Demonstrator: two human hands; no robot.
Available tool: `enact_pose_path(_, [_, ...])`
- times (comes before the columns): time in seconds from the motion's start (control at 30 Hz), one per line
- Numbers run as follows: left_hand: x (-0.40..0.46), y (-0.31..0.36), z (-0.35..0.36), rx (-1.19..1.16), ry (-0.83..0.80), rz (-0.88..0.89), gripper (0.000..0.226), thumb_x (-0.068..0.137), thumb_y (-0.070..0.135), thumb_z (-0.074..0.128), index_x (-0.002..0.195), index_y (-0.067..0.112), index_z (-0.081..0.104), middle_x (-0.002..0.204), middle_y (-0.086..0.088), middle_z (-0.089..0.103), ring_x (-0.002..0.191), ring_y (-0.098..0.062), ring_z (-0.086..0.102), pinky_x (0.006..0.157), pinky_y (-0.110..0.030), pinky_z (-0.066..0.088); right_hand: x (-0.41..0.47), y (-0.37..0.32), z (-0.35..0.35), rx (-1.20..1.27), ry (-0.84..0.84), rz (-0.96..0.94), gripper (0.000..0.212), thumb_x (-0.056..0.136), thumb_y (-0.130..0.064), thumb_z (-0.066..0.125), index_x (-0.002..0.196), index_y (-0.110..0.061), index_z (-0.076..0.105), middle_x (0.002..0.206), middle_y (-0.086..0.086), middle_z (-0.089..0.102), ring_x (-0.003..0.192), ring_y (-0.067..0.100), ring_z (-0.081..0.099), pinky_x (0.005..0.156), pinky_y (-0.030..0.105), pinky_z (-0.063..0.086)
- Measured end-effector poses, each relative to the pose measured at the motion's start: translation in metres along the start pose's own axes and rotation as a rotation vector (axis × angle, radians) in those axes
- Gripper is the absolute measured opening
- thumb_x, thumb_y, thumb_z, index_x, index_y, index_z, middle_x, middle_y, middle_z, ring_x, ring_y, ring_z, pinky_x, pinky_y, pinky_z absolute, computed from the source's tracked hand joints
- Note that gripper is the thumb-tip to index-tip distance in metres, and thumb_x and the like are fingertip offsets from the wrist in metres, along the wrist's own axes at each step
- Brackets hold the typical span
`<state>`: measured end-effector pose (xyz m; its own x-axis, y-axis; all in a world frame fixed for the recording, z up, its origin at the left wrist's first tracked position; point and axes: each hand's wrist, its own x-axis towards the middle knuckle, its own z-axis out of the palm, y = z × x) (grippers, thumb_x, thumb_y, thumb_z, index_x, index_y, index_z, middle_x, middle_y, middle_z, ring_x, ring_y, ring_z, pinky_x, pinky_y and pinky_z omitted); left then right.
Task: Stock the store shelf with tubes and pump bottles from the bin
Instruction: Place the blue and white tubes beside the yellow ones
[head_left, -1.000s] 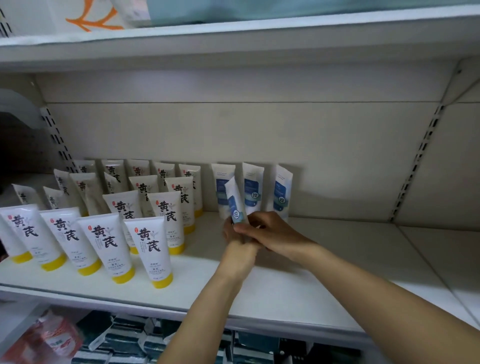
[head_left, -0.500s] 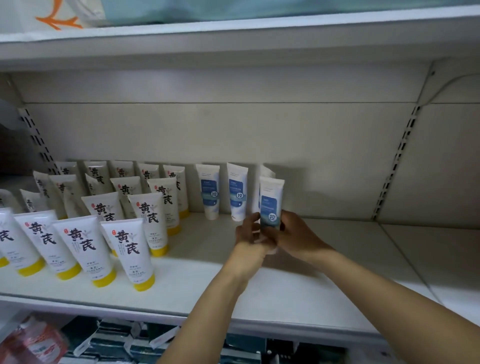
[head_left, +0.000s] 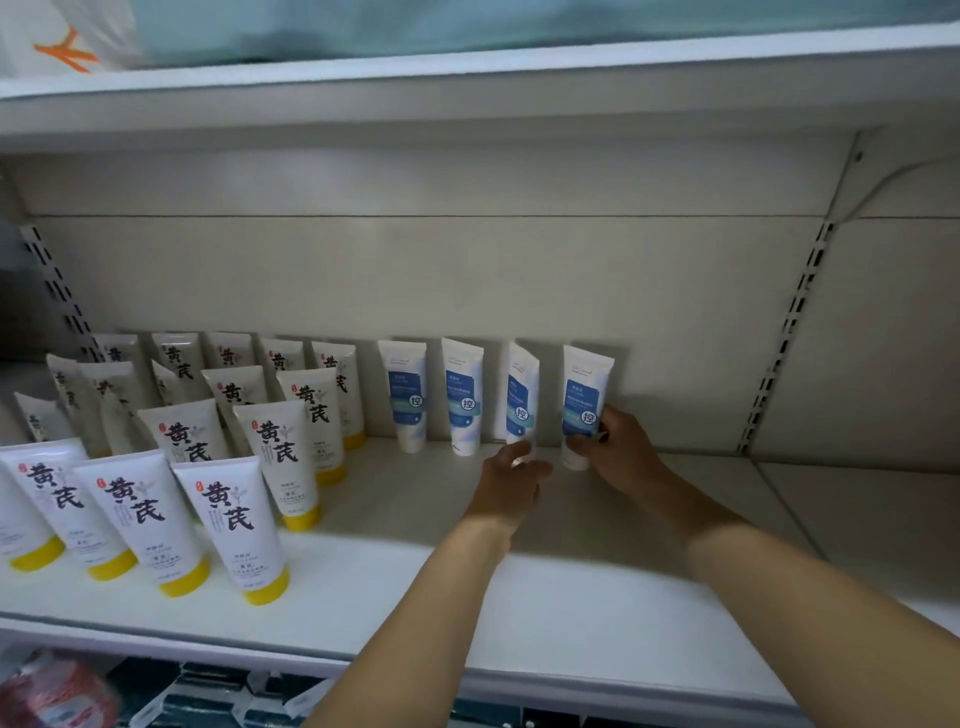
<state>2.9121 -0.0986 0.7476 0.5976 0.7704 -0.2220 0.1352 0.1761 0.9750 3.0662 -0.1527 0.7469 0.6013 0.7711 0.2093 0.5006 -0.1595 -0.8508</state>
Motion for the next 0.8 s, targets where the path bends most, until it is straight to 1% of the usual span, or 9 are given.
enact_pose_path(0.13, [0.002,0.000,0.002,-0.017,0.005,-0.004,0.048,0.090,0.014,0.060,0.137,0.019,0.051,0.125,-0.006,0.058,0.094,-0.014,0.061,0.100,-0.031,0.048,0.006,0.001,0.003,0.003,0.008,0.017,0.048,0.083,-0.007,0.072,0.128,-0.001,0.056,0.123,0.015,0.064,0.111,0.031,0.062,0.091,0.034,0.049])
enact_pose_path(0.23, [0.001,0.002,0.003,-0.019,0.011,-0.009,0.048,0.090,0.014,0.060,0.137,0.019,0.051,0.123,-0.007,0.059,0.095,-0.016,0.062,0.096,-0.031,0.050,0.007,0.001,0.002,0.022,-0.013,0.040,0.049,0.083,-0.007,0.072,0.129,-0.002,0.055,0.124,0.015,0.063,0.113,0.032,0.061,0.096,0.042,0.050])
enact_pose_path(0.3, [0.000,0.003,0.003,-0.023,0.025,-0.011,0.046,0.090,0.015,0.060,0.135,0.019,0.051,0.122,-0.007,0.059,0.098,-0.018,0.062,0.092,-0.029,0.050,0.007,-0.001,0.002,0.027,-0.023,0.051,0.050,0.083,-0.008,0.072,0.130,-0.002,0.054,0.126,0.015,0.062,0.114,0.032,0.060,0.097,0.042,0.049])
enact_pose_path(0.4, [-0.003,0.005,0.003,-0.025,0.051,-0.005,0.041,0.091,0.015,0.059,0.131,0.019,0.054,0.114,-0.004,0.061,0.093,-0.016,0.061,0.089,-0.028,0.051,0.005,0.000,0.002,0.006,-0.018,0.059,0.051,0.083,-0.009,0.073,0.130,-0.003,0.054,0.127,0.014,0.062,0.114,0.031,0.060,0.097,0.042,0.050])
enact_pose_path(0.47, [-0.006,0.008,0.003,-0.053,0.069,-0.014,0.033,0.093,0.013,0.057,0.125,0.017,0.055,0.114,-0.006,0.061,0.095,-0.017,0.059,0.088,-0.030,0.052,0.001,0.000,0.000,-0.008,-0.014,0.076,0.047,0.081,-0.009,0.075,0.125,-0.006,0.057,0.120,0.010,0.065,0.108,0.027,0.063,0.093,0.038,0.050])
enact_pose_path(0.53, [-0.011,0.011,0.001,-0.108,0.099,-0.026,0.025,0.095,0.010,0.054,0.119,0.015,0.055,0.118,-0.012,0.060,0.100,-0.021,0.056,0.085,-0.033,0.052,-0.004,-0.001,-0.002,-0.013,0.001,0.098,0.044,0.079,-0.009,0.075,0.119,-0.007,0.059,0.109,0.005,0.065,0.098,0.021,0.062,0.084,0.031,0.047])
enact_pose_path(0.6, [-0.019,0.014,-0.001,-0.168,0.143,-0.035,0.022,0.096,0.009,0.053,0.117,0.012,0.055,0.108,-0.012,0.058,0.099,-0.024,0.054,0.081,-0.034,0.053,-0.010,-0.001,-0.005,-0.042,0.038,0.100,0.040,0.077,-0.007,0.075,0.113,-0.007,0.058,0.102,0.005,0.061,0.090,0.020,0.058,0.076,0.026,0.041])
enact_pose_path(0.7, [-0.036,0.015,-0.003,-0.244,0.178,-0.016,0.024,0.095,0.007,0.052,0.119,0.008,0.056,0.094,-0.007,0.058,0.092,-0.026,0.056,0.076,-0.032,0.054,-0.022,0.006,-0.007,-0.069,0.115,0.090,0.028,0.077,-0.009,0.074,0.096,-0.005,0.054,0.094,0.011,0.059,0.083,0.022,0.056,0.069,0.027,0.037])
enact_pose_path(0.8, [-0.060,0.013,-0.004,-0.289,0.162,0.002,0.021,0.096,0.008,0.050,0.116,0.006,0.057,0.100,-0.009,0.061,0.084,-0.026,0.062,0.079,-0.038,0.055,-0.038,0.008,-0.011,-0.073,0.142,0.100,0.021,0.082,-0.017,0.070,0.092,-0.005,0.057,0.086,0.006,0.059,0.081,0.022,0.055,0.067,0.028,0.036])
